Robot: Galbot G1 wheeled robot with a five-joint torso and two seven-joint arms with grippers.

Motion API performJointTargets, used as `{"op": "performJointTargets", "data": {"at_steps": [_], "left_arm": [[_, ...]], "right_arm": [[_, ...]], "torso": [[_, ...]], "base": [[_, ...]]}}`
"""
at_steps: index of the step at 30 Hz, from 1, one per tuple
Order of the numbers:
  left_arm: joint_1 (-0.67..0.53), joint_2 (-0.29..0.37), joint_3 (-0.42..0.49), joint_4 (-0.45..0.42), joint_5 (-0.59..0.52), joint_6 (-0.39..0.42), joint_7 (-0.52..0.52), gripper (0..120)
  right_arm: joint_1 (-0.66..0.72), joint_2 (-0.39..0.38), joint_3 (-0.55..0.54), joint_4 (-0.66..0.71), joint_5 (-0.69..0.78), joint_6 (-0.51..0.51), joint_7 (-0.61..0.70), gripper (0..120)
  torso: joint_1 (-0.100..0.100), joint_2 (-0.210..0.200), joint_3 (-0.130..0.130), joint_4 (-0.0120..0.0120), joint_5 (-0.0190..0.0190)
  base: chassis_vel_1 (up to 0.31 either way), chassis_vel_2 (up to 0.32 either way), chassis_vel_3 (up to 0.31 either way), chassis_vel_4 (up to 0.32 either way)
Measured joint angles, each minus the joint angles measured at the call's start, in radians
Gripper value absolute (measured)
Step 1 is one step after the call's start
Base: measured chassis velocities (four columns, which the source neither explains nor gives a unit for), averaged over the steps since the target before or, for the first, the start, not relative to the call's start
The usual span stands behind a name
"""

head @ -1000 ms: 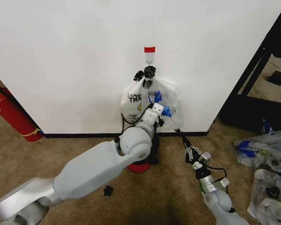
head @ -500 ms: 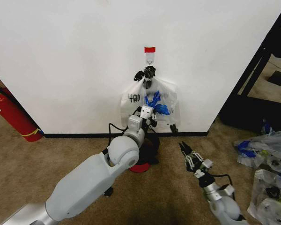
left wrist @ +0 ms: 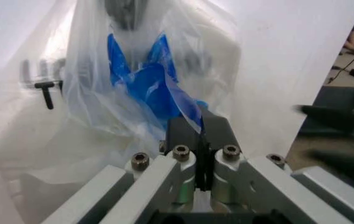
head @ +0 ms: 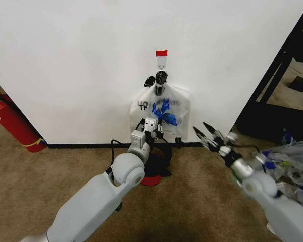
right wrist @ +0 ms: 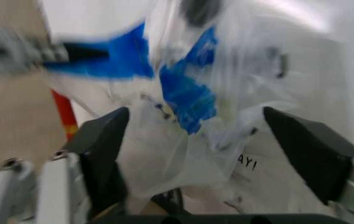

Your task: Pick up the garbage bag from the wall and place it over the trash bin.

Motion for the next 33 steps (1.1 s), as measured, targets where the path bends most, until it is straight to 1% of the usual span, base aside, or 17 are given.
{"op": "performJointTargets", "data": {"at_steps": [2, 4, 6, 7, 11, 15, 18, 19, 20, 21, 22, 24, 26, 29, 30, 31, 33], "left_arm": [[0.003, 0.0, -0.002, -0.004, 0.0, 0.003, 0.0, 0], [0.003, 0.0, -0.003, -0.005, 0.001, 0.006, 0.0, 0], [0.001, 0.0, -0.004, -0.005, 0.001, 0.008, 0.001, 0], [0.001, 0.0, -0.004, -0.005, 0.001, 0.008, 0.001, 0], [-0.007, -0.003, -0.005, 0.005, 0.002, 0.011, 0.001, 0], [-0.013, -0.009, -0.004, 0.014, 0.003, 0.012, 0.001, 0], [-0.021, -0.019, 0.002, 0.026, 0.005, 0.013, 0.0, 0], [-0.023, -0.023, 0.004, 0.029, 0.006, 0.013, 0.0, 0], [-0.025, -0.026, 0.005, 0.032, 0.007, 0.013, 0.0, 0], [-0.026, -0.028, 0.006, 0.035, 0.008, 0.013, 0.0, 0], [-0.026, -0.028, 0.006, 0.035, 0.008, 0.013, 0.0, 0], [-0.027, -0.036, 0.007, 0.038, 0.011, 0.013, -0.001, 0], [-0.024, -0.042, 0.007, 0.038, 0.013, 0.014, -0.002, 0], [-0.017, -0.044, 0.007, 0.035, 0.019, 0.015, -0.002, 0], [-0.017, -0.044, 0.007, 0.035, 0.019, 0.015, -0.002, 0], [-0.015, -0.044, 0.007, 0.033, 0.02, 0.016, -0.002, 0], [-0.011, -0.044, 0.005, 0.028, 0.021, 0.017, -0.003, 0]], "right_arm": [[0.11, 0.043, -0.066, -0.1, -0.095, 0.004, -0.041, 93], [0.196, 0.095, -0.114, -0.191, -0.157, 0.032, -0.068, 98], [0.252, 0.14, -0.146, -0.254, -0.192, 0.056, -0.076, 100], [0.252, 0.14, -0.146, -0.254, -0.192, 0.056, -0.076, 100], [0.316, 0.187, -0.179, -0.32, -0.209, 0.081, -0.077, 100], [0.336, 0.196, -0.191, -0.337, -0.214, 0.08, -0.084, 100], [0.357, 0.199, -0.196, -0.366, -0.24, 0.08, -0.11, 97], [0.364, 0.202, -0.196, -0.375, -0.246, 0.08, -0.117, 93], [0.369, 0.205, -0.196, -0.381, -0.249, 0.08, -0.122, 91], [0.375, 0.207, -0.196, -0.388, -0.252, 0.08, -0.126, 86], [0.375, 0.207, -0.196, -0.388, -0.252, 0.08, -0.126, 86], [0.388, 0.212, -0.199, -0.403, -0.266, 0.078, -0.137, 79], [0.4, 0.216, -0.204, -0.418, -0.28, 0.076, -0.152, 68], [0.412, 0.222, -0.209, -0.437, -0.313, 0.068, -0.174, 56], [0.412, 0.222, -0.209, -0.437, -0.313, 0.068, -0.174, 56], [0.414, 0.224, -0.209, -0.443, -0.323, 0.065, -0.18, 52], [0.417, 0.228, -0.207, -0.454, -0.335, 0.064, -0.187, 48]], "torso": [[0.0, 0.0, 0.0, 0.0007, 0.0002], [0.0, 0.0, 0.0, 0.0009, 0.0001], [0.0, 0.0, 0.0, 0.0008, 0.0001], [0.0, 0.0, 0.0, 0.0008, 0.0001], [0.0, 0.0, 0.0, 0.0003, 0.0], [0.0, 0.0, 0.0, 0.0003, -0.0001], [0.0, 0.0, 0.0, 0.0, 0.0], [0.0, 0.0, 0.0, 0.0, 0.0], [0.0, 0.0, 0.0, 0.0, 0.0001], [0.0, 0.0, 0.0, 0.0001, 0.0001], [0.0, 0.0, 0.0, 0.0001, 0.0001], [0.0, 0.0, 0.0, 0.0005, 0.0], [0.0, 0.0, 0.0, 0.0004, 0.0002], [0.0, 0.0, 0.0, 0.0004, 0.0002], [0.0, 0.0, 0.0, 0.0004, 0.0002], [0.0, 0.0, 0.0, 0.0005, 0.0002], [0.0, 0.0, 0.0, 0.0005, 0.0002]], "base": [[0.0, 0.0, 0.0, 0.0], [0.0, 0.0, 0.0, 0.0], [0.0, 0.0, 0.0, 0.0], [0.0, 0.0, 0.0, 0.0], [0.0, 0.0, 0.0, 0.0], [0.0, 0.0, 0.0, 0.0], [0.0, 0.0, 0.0, 0.0], [0.0, 0.0, 0.0, 0.0], [0.0, 0.0, 0.0, 0.0], [0.0, 0.0, 0.0, 0.0], [0.0, 0.0, 0.0, 0.0], [0.0, 0.0, 0.0, 0.0], [0.0, 0.0, 0.0, 0.0], [0.0, 0.0, 0.0, 0.0], [0.0, 0.0, 0.0, 0.0], [0.0, 0.0, 0.0, 0.0], [0.0, 0.0, 0.0, 0.0]]}}
